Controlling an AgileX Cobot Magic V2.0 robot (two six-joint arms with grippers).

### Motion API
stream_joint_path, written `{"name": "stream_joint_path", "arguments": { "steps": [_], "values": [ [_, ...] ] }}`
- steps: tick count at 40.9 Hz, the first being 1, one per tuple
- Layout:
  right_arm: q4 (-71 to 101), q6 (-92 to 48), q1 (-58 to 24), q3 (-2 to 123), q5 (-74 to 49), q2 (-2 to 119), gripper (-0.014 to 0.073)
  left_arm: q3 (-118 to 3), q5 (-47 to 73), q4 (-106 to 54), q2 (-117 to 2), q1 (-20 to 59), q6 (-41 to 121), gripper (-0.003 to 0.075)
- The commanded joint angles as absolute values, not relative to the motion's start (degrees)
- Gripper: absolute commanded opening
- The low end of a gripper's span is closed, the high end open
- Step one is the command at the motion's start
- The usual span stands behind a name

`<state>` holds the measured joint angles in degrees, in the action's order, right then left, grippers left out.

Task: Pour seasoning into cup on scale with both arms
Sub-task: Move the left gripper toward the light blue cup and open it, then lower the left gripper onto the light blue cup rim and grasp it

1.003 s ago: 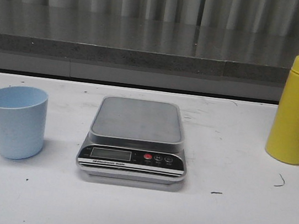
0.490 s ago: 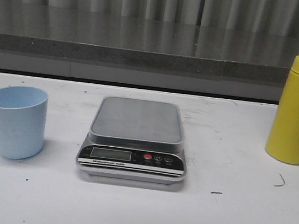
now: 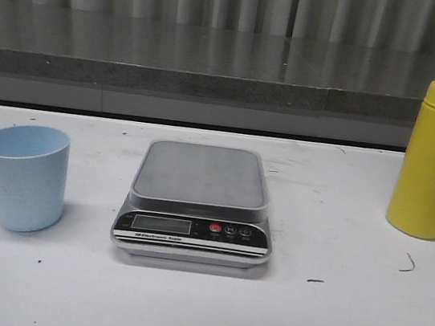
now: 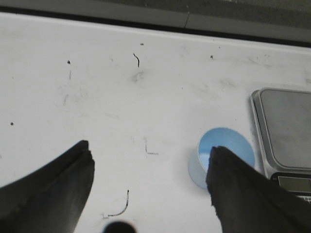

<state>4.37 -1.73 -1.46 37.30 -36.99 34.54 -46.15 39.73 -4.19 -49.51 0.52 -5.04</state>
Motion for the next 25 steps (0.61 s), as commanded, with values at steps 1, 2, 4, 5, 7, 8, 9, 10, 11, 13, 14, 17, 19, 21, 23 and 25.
{"name": "stream_joint_path", "arguments": {
  "steps": [1,2,4,5,7,8,9,10,11,13,14,17,19,21,23,25],
  "values": [
    [4.37,-1.69,-1.25,39.03,-33.27,34.91,0.0582,-50.38,39.97,-5.78,-52.21,1.69,-5.14,0.0473],
    [4.37,-1.69,-1.25,39.03,-33.27,34.91,0.0582,-50.95,41.12,-5.78,-53.00,2.11,-5.14,0.0473],
    [4.37,-1.69,-1.25,39.03,-33.33,34.91,0.0582,-52.48,43.42,-5.78,-55.22,3.59,-4.38,0.0473],
    [4.37,-1.69,-1.25,39.03,-33.33,34.91,0.0582,-53.19,44.09,-5.78,-56.37,4.51,-3.41,0.0473],
    [4.37,-1.69,-1.25,39.03,-33.33,34.91,0.0582,-54.09,45.09,-5.78,-58.14,6.00,-2.85,0.0473],
    [4.37,-1.69,-1.25,39.03,-33.33,34.91,0.0582,-54.53,45.11,-5.78,-59.31,7.02,-2.83,0.0473],
    [4.37,-1.69,-1.25,39.03,-33.33,34.91,0.0582,-54.76,45.11,-5.78,-60.15,7.74,-2.83,0.0473],
    [4.37,-1.69,-1.25,39.03,-33.33,34.91,0.0582,-55.13,45.11,-5.68,-61.31,8.66,-2.83,0.0473],
    [4.37,-1.69,-1.25,39.03,-33.39,34.91,0.0582,-55.47,45.11,-5.55,-62.16,9.48,-2.83,0.0473],
    [4.37,-1.69,-1.25,39.03,-33.39,34.91,0.0582,-56.05,45.11,-5.55,-64.26,10.49,-2.83,0.0473],
    [4.37,-1.69,-1.25,39.03,-33.39,34.91,0.0582,-56.40,45.11,-5.55,-65.16,11.01,-2.83,0.0473],
    [4.37,-1.69,-1.25,39.03,-33.39,34.91,0.0582,-57.61,45.20,-5.55,-68.62,11.84,-2.83,0.0473],
    [4.37,-1.69,-1.25,39.03,-33.39,34.91,0.0582,-58.43,45.20,-5.55,-70.90,12.10,-2.83,0.0473],
    [4.37,-1.69,-1.25,39.03,-33.39,34.91,0.0582,-59.28,45.20,-5.55,-73.19,12.33,-2.83,0.0473],
    [4.37,-1.69,-1.25,39.03,-33.39,34.91,0.0582,-60.04,45.32,-5.55,-75.48,12.33,-2.83,0.0473],
    [4.37,-1.69,-1.25,39.03,-33.39,34.91,0.0582,-60.68,45.32,-5.55,-77.44,12.33,-2.83,0.0473]
  ]
}}
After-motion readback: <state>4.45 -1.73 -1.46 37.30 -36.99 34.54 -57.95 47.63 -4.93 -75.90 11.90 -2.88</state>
